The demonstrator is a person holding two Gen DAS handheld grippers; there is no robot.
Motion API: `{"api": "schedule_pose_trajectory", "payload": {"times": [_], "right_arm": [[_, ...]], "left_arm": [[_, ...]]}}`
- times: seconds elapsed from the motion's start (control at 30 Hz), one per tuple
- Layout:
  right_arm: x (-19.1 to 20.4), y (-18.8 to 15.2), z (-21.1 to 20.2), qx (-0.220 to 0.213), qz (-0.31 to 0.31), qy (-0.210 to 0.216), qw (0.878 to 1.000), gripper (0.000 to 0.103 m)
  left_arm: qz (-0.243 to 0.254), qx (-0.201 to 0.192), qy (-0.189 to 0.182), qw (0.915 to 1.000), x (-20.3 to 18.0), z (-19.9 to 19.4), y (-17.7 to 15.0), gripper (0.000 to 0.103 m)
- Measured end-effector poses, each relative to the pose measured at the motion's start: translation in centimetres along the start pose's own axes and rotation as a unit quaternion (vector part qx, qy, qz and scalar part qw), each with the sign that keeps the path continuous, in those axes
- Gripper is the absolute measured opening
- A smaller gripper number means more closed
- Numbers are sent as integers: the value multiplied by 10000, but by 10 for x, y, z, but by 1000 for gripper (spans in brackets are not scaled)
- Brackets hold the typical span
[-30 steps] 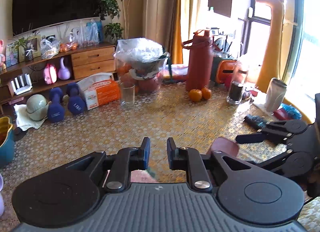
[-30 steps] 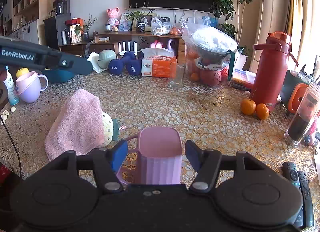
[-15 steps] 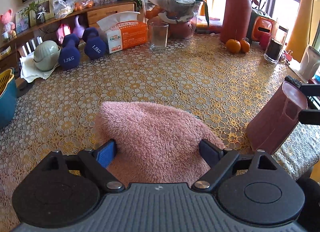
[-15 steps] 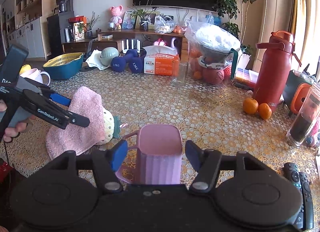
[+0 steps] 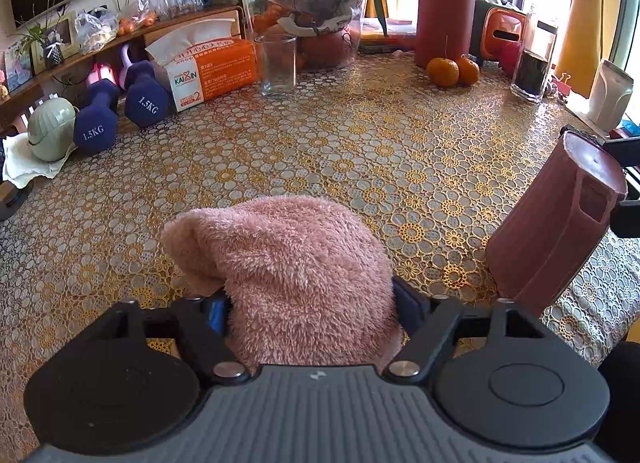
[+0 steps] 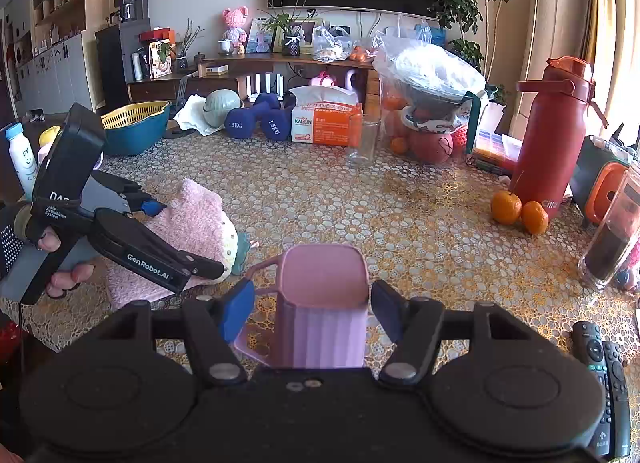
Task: Organize objects
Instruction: 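Lift the pink plush with the left tool while the right tool lifts the lilac cup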
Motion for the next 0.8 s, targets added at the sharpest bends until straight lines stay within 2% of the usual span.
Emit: {"api": "schedule_pose_trajectory", "payload": {"times": [0.1,0.23,0.4,0.53,0.67,0.8], "right_arm": [[1,-1,0,-6,-4,-11,10000,65],[1,-1,-1,-19,-15,-37,10000,65],[1,-2,-1,-32,-46,-78,10000,65],[1,-2,-2,-38,-64,-83,9999,65],[2,-2,-2,-39,-125,-88,9999,65],[4,-2,-1,-34,-211,-67,9997,65]], "left_arm": [[77,-83,64,9999,-6,-7,1,56],[6,-146,63,9999,-12,-24,7,56],[-133,-676,-539,9962,-24,-78,36,56],[-45,-1087,-1049,9885,-46,-117,66,56],[238,-1181,-1342,9836,-77,-125,83,56],[604,-980,-1449,9827,-106,-109,83,56]]}}
Point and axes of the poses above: each gripper's, at about its wrist camera, not at the fingertips, and z roughly the way its jaws point, x to its left, y to its top, the point moved 5 cm from there along z, roughly the way its jaws point, and after that the axes turned 6 degrees about y, right-handed, at the moved point
